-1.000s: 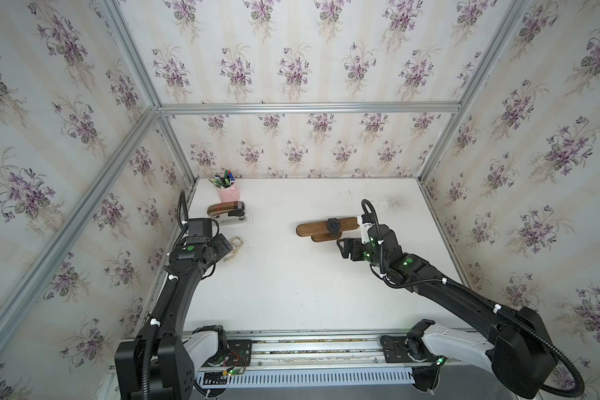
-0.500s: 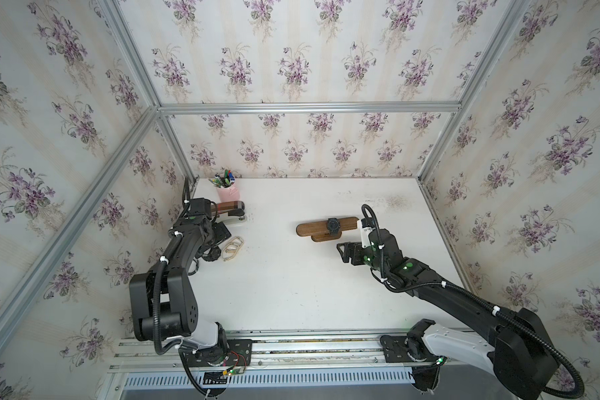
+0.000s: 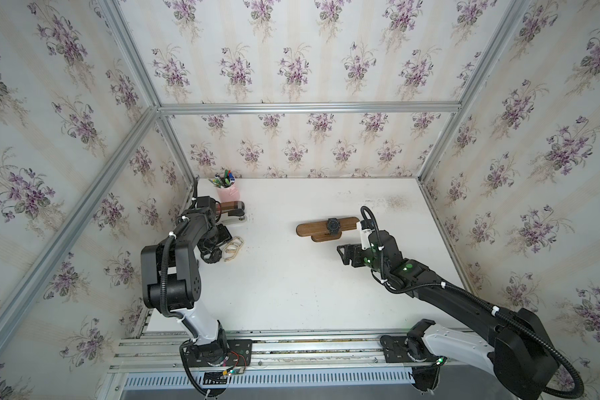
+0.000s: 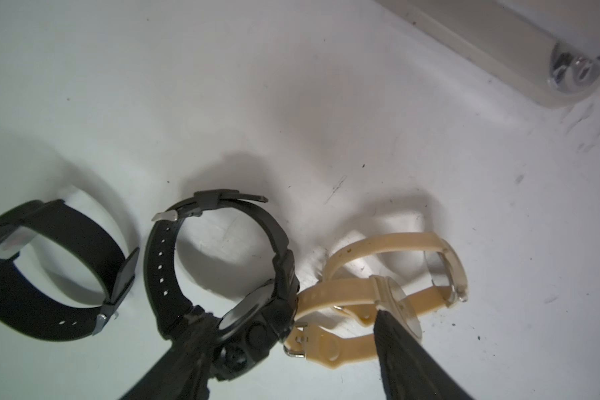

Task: Place watch on stand
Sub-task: Pick up the watch at the center of the board.

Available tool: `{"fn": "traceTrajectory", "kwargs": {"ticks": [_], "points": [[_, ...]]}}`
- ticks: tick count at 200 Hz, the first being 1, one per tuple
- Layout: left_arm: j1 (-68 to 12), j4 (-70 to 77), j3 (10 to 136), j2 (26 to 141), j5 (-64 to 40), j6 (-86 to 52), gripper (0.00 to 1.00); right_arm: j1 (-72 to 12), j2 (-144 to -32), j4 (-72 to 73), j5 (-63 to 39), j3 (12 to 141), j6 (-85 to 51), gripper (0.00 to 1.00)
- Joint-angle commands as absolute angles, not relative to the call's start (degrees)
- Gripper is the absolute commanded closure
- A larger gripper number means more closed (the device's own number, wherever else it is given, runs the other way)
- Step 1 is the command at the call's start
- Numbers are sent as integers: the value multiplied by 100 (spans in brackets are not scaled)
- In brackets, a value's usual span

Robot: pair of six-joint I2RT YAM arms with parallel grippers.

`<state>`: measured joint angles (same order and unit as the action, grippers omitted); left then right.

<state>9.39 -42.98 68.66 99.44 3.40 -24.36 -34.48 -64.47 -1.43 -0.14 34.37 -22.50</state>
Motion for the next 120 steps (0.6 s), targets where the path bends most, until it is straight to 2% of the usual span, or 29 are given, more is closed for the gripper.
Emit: {"fn": "traceTrajectory", "kwargs": {"ticks": [1,35,94,99,120], "points": [[940,-4449,6837,9945,382,-2433,30,-3450,-6478,0,-91,3464,-2232,10],[937,-4482,6738,9847,448,-2486,41,-3454,-6496,-4,-132,3481,-2229,10],[891,-4222,6247,9605,450,-2663,44,-3451,-6605,23,-237,3518,-2224,10],[883,-4228,6257,9628,437,-2655,49,-3454,-6611,18,-245,3526,-2224,10],[806,-4248,6327,9706,439,-2619,57,-3454,-6609,51,-315,3532,-2197,10]]}}
